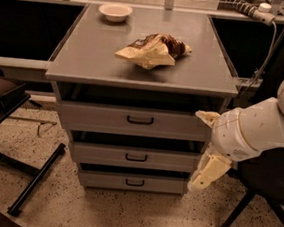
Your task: Open top drawer
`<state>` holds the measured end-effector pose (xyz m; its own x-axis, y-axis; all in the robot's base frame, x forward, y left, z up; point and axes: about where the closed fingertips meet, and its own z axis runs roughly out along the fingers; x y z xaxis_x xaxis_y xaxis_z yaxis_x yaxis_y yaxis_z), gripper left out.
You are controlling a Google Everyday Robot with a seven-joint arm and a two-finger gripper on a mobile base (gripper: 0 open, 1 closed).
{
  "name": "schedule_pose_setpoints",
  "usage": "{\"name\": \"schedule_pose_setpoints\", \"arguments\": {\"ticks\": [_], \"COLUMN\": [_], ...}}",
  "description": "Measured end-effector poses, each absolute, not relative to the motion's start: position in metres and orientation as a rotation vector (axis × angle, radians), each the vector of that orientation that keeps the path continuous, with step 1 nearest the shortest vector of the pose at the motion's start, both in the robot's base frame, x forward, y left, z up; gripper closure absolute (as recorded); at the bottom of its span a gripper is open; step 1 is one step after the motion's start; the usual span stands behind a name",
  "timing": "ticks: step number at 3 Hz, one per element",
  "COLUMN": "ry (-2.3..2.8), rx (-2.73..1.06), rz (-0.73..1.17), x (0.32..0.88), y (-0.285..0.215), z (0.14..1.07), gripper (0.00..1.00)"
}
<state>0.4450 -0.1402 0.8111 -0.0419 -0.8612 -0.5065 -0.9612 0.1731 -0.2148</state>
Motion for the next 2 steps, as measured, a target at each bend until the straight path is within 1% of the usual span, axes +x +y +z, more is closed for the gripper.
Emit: {"name": "schedule_pose_setpoints", "arguments": {"ticks": [1,2], "ry": [1.888,1.847], "rx": [-1.716,-1.698], "rz": [0.239,0.165], "x": [0.459,0.488], "y": [-0.126,-0.118], "z": [0.784,0.754], "gripper": [0.00,0.00]}}
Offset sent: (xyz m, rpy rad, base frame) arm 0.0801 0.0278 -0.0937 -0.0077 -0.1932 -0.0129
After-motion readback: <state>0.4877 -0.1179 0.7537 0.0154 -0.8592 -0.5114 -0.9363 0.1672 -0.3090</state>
